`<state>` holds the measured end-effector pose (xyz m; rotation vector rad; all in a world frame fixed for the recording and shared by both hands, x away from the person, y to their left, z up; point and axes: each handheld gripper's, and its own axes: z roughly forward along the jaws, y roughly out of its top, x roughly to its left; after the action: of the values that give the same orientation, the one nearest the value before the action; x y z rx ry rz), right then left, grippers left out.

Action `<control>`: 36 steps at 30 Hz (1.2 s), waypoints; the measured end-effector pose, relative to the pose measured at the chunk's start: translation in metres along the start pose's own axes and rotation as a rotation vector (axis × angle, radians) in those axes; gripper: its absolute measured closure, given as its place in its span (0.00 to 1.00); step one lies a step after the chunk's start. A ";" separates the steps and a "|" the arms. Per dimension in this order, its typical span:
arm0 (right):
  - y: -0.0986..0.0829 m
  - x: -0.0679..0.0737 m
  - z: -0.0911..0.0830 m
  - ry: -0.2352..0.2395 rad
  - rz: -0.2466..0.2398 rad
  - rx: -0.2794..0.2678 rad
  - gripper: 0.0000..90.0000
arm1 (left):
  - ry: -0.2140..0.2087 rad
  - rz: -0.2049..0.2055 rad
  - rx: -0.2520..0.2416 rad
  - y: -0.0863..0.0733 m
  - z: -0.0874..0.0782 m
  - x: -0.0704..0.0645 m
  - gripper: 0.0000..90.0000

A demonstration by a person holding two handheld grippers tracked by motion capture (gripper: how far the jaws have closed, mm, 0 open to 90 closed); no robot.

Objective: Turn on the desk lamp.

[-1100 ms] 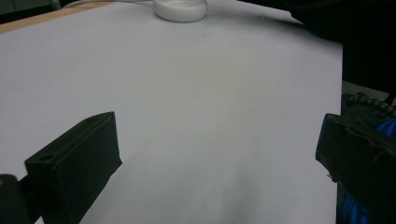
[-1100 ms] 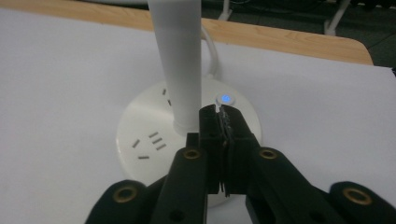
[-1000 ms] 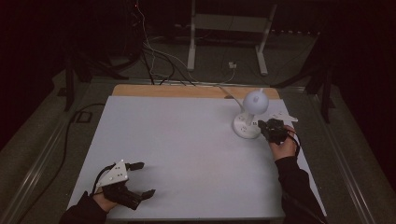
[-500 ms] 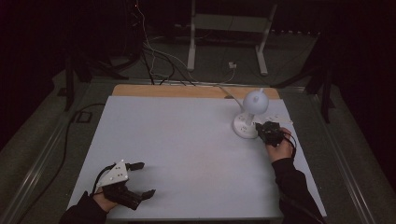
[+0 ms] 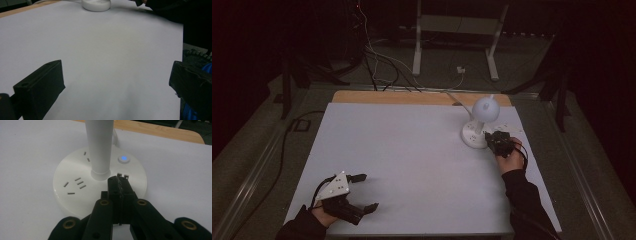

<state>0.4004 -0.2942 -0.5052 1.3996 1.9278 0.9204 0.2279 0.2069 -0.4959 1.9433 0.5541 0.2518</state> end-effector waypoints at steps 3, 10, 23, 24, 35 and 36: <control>-0.001 0.000 0.001 -0.003 -0.004 0.001 1.00 | 0.000 0.000 0.000 0.000 0.000 0.000 0.00; -0.001 0.000 0.001 -0.012 -0.017 -0.001 1.00 | 0.000 0.000 0.001 0.000 0.000 0.000 0.00; -0.003 0.000 0.001 -0.009 -0.023 -0.006 1.00 | 0.000 -0.004 0.000 0.000 0.000 0.000 0.00; -0.002 0.000 0.001 -0.008 -0.017 -0.002 1.00 | 0.000 -0.003 0.000 0.000 0.000 0.000 0.00; 0.007 0.001 -0.013 0.025 -0.014 -0.056 0.84 | 0.001 -0.001 -0.001 0.000 0.000 0.000 0.00; 0.007 0.001 -0.014 0.028 -0.012 -0.058 0.79 | 0.000 -0.001 -0.001 0.000 0.000 0.000 0.00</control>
<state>0.3932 -0.2941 -0.4912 1.3467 1.9132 0.9874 0.2281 0.2072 -0.4957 1.9418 0.5551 0.2516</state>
